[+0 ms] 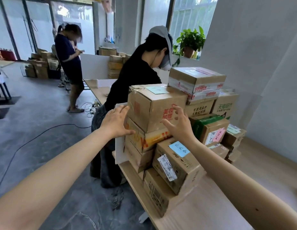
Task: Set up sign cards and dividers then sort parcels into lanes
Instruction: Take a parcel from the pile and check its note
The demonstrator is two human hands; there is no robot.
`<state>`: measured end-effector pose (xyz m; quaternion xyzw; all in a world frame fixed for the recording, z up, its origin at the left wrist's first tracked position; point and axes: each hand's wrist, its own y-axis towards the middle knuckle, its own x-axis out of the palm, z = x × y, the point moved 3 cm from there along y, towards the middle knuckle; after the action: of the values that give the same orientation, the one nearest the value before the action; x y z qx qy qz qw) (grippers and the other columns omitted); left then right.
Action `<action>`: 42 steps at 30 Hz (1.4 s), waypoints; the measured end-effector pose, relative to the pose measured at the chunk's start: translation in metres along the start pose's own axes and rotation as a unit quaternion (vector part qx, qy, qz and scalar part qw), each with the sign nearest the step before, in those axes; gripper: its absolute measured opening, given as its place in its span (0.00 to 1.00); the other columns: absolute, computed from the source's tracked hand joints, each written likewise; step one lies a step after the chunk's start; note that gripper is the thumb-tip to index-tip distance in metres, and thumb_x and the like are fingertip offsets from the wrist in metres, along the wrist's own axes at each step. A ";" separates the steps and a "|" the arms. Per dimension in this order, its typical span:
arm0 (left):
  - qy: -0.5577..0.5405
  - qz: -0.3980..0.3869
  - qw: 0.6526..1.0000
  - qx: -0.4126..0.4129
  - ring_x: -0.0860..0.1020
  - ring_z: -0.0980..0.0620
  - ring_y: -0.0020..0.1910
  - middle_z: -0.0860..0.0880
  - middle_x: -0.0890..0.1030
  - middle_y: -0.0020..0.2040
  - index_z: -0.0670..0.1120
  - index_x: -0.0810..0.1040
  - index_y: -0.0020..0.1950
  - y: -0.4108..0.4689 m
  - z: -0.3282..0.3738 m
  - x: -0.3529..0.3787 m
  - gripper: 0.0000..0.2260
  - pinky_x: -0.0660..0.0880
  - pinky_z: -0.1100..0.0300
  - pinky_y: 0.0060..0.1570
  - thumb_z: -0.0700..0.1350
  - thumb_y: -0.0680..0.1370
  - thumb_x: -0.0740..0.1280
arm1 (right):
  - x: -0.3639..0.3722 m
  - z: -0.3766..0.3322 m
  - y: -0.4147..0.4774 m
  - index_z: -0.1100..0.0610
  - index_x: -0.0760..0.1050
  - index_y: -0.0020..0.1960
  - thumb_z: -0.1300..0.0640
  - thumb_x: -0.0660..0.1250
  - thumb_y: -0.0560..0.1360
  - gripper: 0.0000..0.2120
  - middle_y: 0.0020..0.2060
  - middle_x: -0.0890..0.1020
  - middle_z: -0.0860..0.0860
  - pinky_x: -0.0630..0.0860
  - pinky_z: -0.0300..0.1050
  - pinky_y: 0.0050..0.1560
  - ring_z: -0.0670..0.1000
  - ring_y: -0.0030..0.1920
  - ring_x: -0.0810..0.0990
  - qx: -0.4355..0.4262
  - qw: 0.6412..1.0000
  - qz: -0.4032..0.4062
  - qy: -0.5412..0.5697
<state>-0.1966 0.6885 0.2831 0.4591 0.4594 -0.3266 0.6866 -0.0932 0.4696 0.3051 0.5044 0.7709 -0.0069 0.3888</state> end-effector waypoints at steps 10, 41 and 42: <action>-0.131 0.050 0.986 0.089 0.57 0.49 0.74 0.49 0.56 0.75 0.49 0.51 0.77 0.083 -0.029 -0.019 0.51 0.57 0.54 0.72 0.62 0.64 0.75 | -0.005 -0.011 0.054 0.51 0.63 0.69 0.44 0.69 0.72 0.30 0.60 0.68 0.49 0.68 0.46 0.60 0.49 0.60 0.70 0.022 0.997 0.068 0.028; -0.431 -0.166 0.868 0.181 0.70 0.68 0.61 0.67 0.69 0.63 0.77 0.65 0.58 0.159 -0.041 -0.008 0.38 0.73 0.72 0.53 0.54 0.56 0.80 | 0.039 -0.021 0.033 0.25 0.58 0.66 0.31 0.74 0.59 0.40 0.72 0.61 0.37 0.63 0.51 0.70 0.45 0.72 0.62 0.076 0.991 0.036 0.105; -0.429 -0.169 0.867 0.191 0.70 0.68 0.61 0.68 0.70 0.63 0.77 0.65 0.58 0.162 -0.041 -0.007 0.38 0.73 0.72 0.52 0.54 0.56 0.80 | 0.041 -0.022 0.034 0.26 0.59 0.66 0.32 0.74 0.60 0.39 0.71 0.62 0.37 0.62 0.49 0.69 0.44 0.71 0.62 0.079 0.990 0.045 0.105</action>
<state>-0.0716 0.7865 0.3366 0.3115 0.1187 -0.6839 0.6490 -0.0876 0.5266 0.3084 0.5653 0.7813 0.0029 0.2644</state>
